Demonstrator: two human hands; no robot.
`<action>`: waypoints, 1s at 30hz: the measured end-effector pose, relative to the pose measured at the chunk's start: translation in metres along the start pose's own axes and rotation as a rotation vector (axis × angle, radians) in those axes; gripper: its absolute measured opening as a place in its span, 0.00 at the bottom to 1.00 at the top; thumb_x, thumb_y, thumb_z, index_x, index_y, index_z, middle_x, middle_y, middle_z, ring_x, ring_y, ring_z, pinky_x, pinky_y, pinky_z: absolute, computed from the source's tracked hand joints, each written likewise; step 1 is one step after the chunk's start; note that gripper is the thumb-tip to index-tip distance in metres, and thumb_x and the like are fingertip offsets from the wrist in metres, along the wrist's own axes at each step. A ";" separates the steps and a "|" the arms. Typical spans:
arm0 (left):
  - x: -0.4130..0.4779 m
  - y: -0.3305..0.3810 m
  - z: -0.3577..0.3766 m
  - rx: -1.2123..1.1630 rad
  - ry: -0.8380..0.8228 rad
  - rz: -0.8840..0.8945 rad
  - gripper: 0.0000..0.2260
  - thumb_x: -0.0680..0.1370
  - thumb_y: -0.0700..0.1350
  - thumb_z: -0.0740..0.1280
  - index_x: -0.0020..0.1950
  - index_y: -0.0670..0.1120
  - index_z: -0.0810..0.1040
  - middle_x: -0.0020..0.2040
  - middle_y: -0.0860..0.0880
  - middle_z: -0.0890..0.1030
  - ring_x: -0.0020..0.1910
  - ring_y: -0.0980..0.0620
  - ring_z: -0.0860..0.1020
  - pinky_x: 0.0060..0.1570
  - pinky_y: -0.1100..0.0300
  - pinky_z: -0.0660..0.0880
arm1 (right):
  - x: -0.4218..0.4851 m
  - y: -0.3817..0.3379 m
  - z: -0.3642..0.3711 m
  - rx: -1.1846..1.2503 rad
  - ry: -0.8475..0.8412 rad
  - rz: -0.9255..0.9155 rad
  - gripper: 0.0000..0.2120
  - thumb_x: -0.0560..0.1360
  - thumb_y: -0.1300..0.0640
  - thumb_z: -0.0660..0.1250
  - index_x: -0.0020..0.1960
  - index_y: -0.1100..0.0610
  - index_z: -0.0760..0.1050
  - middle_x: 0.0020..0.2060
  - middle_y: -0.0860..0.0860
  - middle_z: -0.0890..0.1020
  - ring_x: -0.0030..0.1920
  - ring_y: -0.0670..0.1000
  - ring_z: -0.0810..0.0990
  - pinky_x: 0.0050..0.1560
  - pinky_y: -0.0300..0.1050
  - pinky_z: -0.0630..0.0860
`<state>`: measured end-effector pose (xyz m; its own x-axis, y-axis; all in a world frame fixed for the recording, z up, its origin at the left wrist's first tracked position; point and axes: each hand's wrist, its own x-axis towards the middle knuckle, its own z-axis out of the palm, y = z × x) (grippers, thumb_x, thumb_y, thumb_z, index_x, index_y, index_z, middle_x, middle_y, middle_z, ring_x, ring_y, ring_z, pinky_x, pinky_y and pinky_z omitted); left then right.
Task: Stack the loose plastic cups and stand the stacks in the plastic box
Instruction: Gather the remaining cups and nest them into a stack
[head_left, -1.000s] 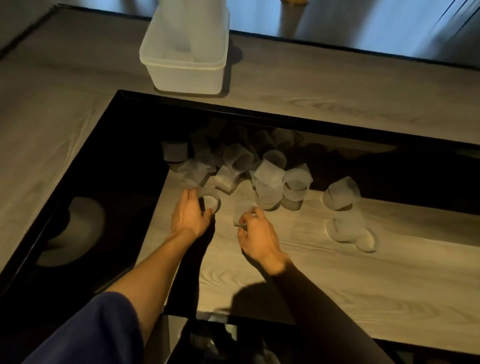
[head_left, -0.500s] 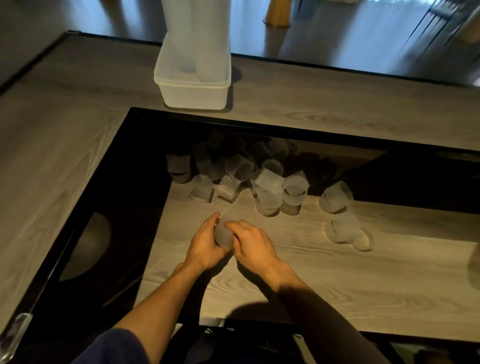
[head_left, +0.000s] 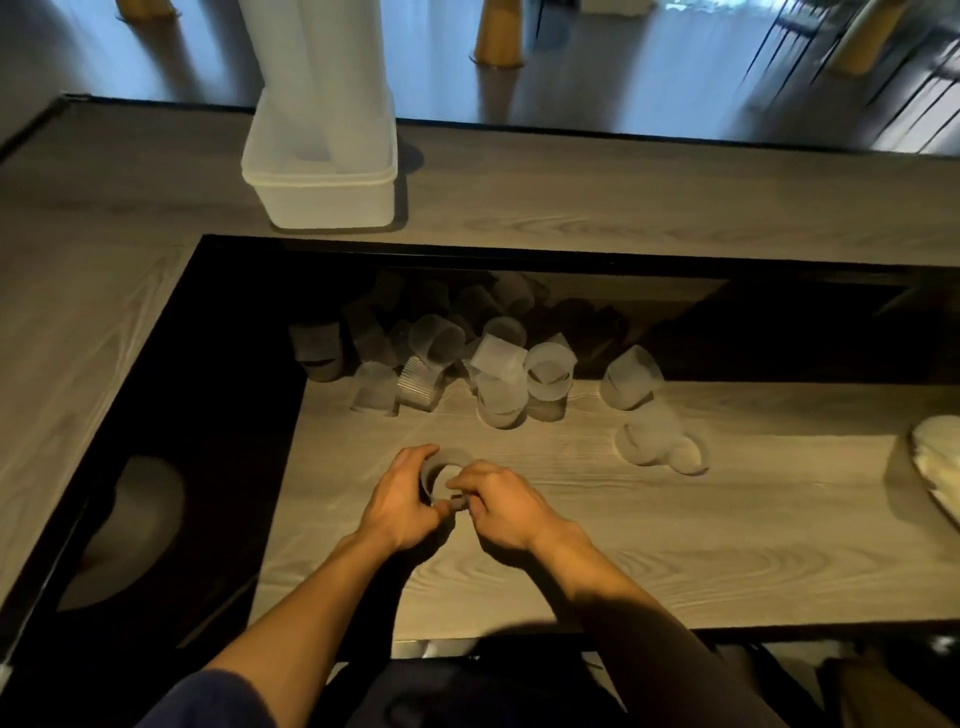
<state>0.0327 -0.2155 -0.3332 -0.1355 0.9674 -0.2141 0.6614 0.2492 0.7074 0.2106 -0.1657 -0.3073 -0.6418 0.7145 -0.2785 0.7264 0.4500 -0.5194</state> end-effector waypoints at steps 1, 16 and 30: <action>0.002 0.003 0.002 0.011 -0.001 -0.001 0.37 0.68 0.49 0.80 0.75 0.46 0.70 0.70 0.48 0.73 0.67 0.48 0.75 0.65 0.61 0.71 | -0.004 0.007 -0.007 0.056 0.099 0.038 0.17 0.80 0.61 0.63 0.67 0.52 0.79 0.64 0.49 0.76 0.62 0.51 0.77 0.65 0.46 0.75; 0.031 0.041 0.037 0.049 -0.261 0.013 0.51 0.64 0.55 0.82 0.81 0.51 0.59 0.75 0.48 0.70 0.72 0.46 0.71 0.72 0.50 0.70 | -0.048 0.128 -0.093 0.203 0.528 0.703 0.20 0.77 0.64 0.69 0.69 0.56 0.76 0.75 0.56 0.68 0.65 0.59 0.77 0.65 0.49 0.74; 0.041 0.053 0.043 -0.045 -0.237 0.012 0.38 0.65 0.46 0.83 0.71 0.52 0.70 0.61 0.52 0.79 0.59 0.51 0.78 0.58 0.57 0.77 | -0.043 0.053 -0.052 0.092 0.406 -0.094 0.11 0.82 0.53 0.62 0.64 0.51 0.69 0.47 0.44 0.77 0.43 0.42 0.75 0.44 0.37 0.74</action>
<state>0.0942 -0.1642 -0.3334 0.0529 0.9339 -0.3537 0.6279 0.2443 0.7390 0.2899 -0.1452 -0.2812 -0.5420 0.8337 0.1052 0.6323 0.4871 -0.6025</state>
